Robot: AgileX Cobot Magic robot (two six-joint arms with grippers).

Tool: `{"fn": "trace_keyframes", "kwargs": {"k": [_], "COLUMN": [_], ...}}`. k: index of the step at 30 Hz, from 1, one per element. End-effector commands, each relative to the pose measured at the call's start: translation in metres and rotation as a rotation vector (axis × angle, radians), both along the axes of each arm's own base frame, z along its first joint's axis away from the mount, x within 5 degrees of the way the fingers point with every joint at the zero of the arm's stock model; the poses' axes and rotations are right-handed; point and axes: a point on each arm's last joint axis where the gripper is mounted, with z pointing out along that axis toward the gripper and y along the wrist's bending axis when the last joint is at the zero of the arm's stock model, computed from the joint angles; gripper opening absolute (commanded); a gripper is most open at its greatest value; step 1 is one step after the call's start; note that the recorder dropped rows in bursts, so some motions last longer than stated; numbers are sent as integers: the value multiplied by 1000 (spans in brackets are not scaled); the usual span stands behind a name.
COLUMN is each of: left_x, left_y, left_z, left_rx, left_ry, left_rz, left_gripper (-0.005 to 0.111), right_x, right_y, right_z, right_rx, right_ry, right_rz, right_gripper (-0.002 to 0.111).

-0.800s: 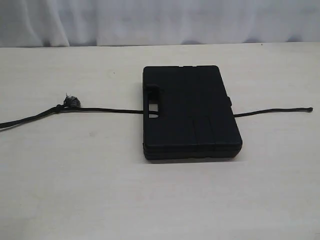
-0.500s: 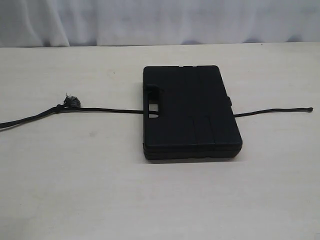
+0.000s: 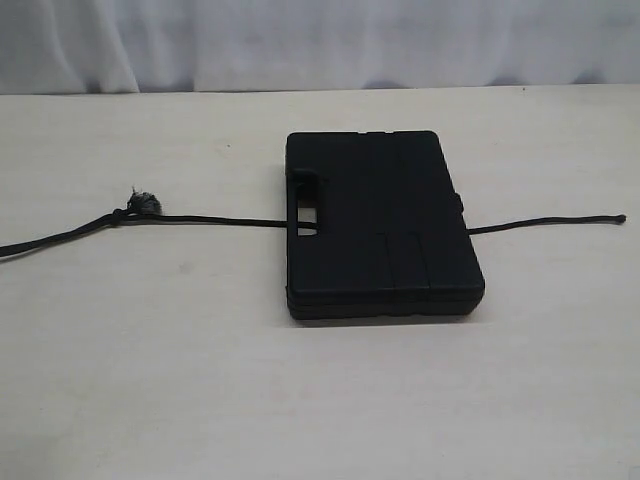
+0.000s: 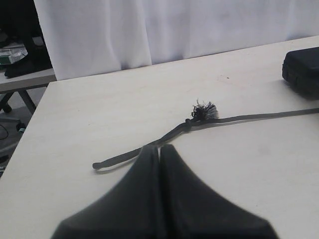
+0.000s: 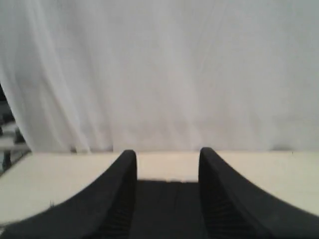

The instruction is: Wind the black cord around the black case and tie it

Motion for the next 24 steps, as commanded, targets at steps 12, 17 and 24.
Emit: {"fn": "trace_keyframes", "kwargs": {"k": [12, 17, 24], "left_x": [0, 0, 0], "left_y": [-1, -1, -1], "left_z": [1, 1, 1], "left_rx": [-10, -10, -10], "left_ry": [-14, -14, -14], "left_rz": [-7, -7, -7], "left_gripper": [0, 0, 0], "right_x": [184, 213, 240], "right_y": [101, 149, 203], "right_z": [-104, -123, -130], "right_rx": [-307, -420, -429], "right_ry": [875, 889, 913], "right_rz": [387, 350, 339], "right_gripper": [41, 41, 46]}}
